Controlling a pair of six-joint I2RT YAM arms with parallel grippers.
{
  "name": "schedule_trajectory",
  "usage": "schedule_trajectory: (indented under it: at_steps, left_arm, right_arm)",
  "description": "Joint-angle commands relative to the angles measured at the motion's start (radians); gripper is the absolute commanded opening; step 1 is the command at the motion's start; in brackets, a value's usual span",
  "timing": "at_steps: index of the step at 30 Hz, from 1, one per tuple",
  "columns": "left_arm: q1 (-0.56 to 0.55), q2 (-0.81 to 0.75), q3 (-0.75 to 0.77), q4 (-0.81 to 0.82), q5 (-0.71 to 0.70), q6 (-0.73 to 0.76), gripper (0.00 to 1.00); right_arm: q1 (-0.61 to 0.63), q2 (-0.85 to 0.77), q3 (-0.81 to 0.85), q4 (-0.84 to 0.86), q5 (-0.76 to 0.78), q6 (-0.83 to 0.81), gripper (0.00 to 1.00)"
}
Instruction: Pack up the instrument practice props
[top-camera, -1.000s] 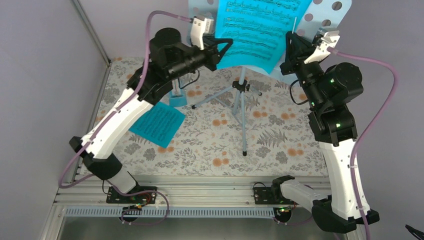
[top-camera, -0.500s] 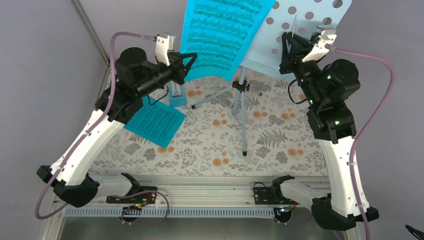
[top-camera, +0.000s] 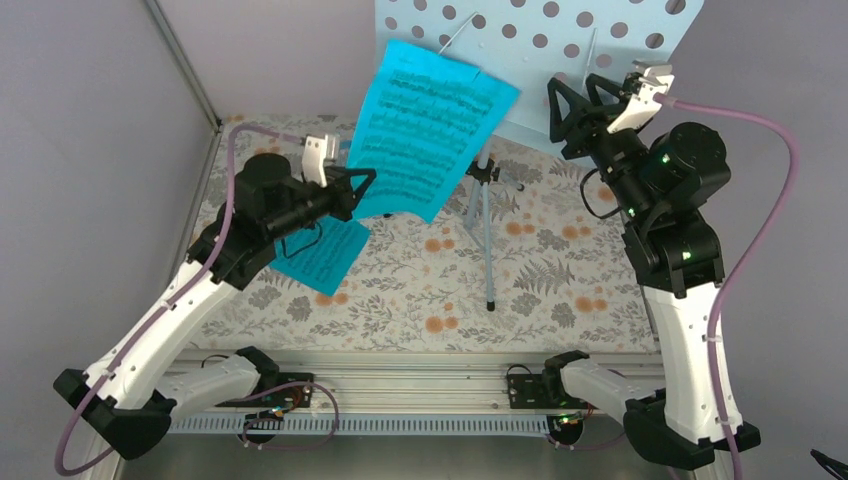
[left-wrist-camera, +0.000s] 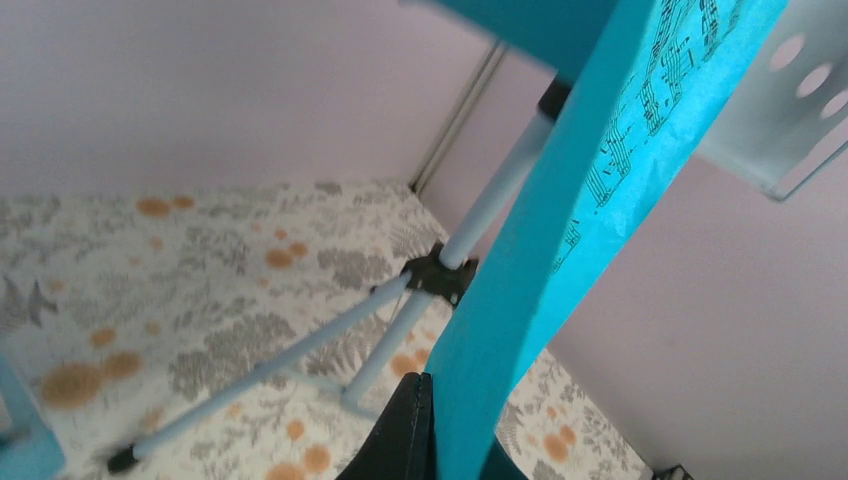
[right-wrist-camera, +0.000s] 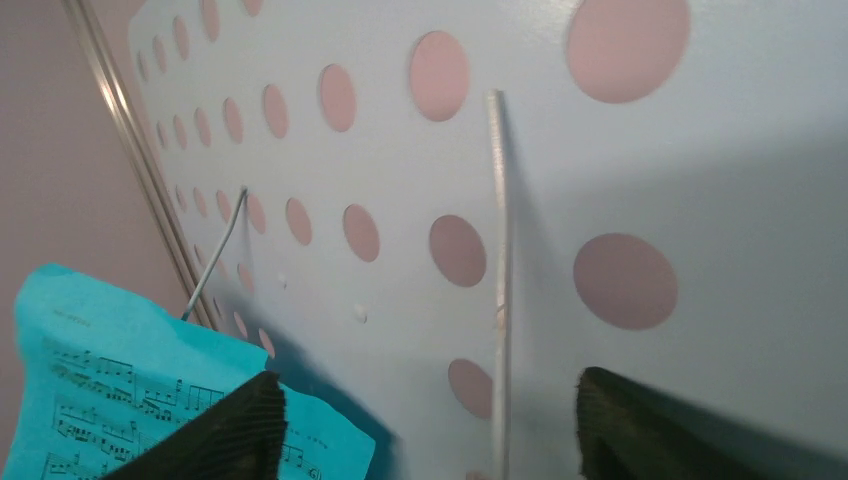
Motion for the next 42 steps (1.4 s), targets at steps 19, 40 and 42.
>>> schedule_trajectory:
  at_steps: [19,40,42]
  left_arm:
    - [0.019,-0.402,-0.600,0.101,-0.097,-0.344,0.02]
    - [0.416,-0.493,-0.911,0.136,0.056,-0.397,0.02]
    - [0.460,-0.446,-0.941,0.171,0.101,-0.383,0.02]
  right_arm:
    - [-0.003,-0.162,-0.089,-0.148,-0.012,-0.059,1.00]
    - [-0.003,-0.227,-0.167,-0.157,0.011,-0.054,1.00]
    - [-0.003,-0.242,-0.184,-0.148,0.024,-0.053,1.00]
